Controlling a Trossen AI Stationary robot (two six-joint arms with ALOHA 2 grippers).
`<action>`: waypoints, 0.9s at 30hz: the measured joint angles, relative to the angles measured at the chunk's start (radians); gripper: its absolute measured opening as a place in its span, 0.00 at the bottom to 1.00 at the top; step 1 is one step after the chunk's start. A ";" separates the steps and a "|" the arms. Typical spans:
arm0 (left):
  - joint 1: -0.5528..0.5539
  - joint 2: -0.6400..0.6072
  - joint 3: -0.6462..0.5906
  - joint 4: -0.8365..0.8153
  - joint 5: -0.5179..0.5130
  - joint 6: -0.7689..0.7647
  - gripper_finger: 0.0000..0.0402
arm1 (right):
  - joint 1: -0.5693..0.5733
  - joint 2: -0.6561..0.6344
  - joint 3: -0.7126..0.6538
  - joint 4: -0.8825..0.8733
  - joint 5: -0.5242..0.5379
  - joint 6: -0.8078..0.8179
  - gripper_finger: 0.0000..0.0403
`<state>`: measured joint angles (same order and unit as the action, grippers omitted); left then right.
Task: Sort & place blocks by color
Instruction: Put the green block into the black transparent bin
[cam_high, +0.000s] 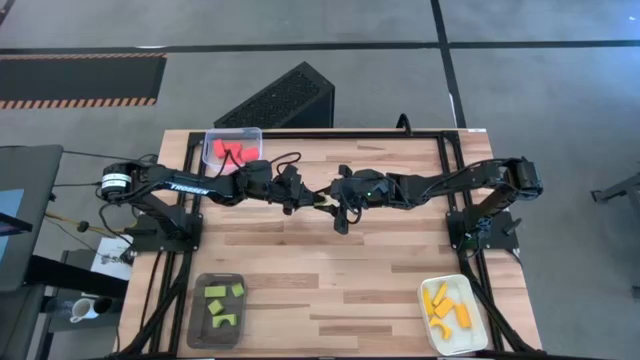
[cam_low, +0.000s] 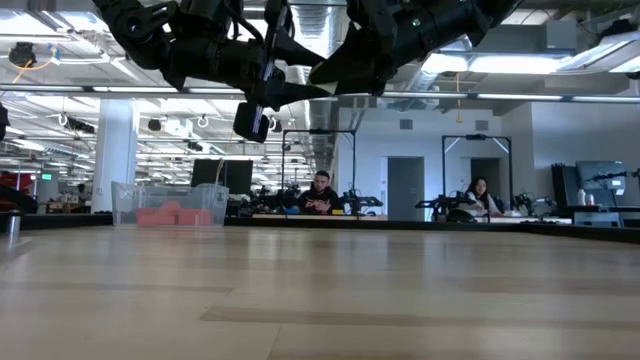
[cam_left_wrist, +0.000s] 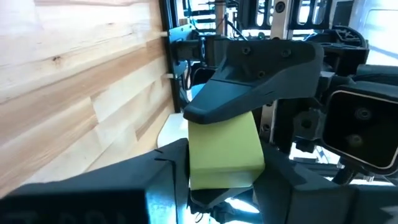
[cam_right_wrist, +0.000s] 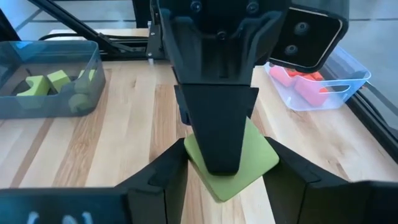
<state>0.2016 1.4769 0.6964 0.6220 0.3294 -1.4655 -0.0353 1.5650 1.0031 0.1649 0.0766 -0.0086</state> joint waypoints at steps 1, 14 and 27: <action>0.000 0.000 0.000 0.000 0.000 0.003 0.26 | 0.000 0.000 0.000 0.000 0.000 0.000 0.47; 0.014 -0.006 0.003 0.004 0.004 0.074 0.26 | -0.004 -0.046 -0.004 -0.058 0.001 0.010 0.64; 0.009 -0.321 0.003 -0.584 -0.018 0.375 0.26 | -0.100 -0.251 -0.002 -0.516 0.002 0.043 0.64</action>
<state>0.2110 1.1557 0.6991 0.0376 0.3111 -1.0901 -0.1356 1.3144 1.0016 -0.3512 0.0788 0.0342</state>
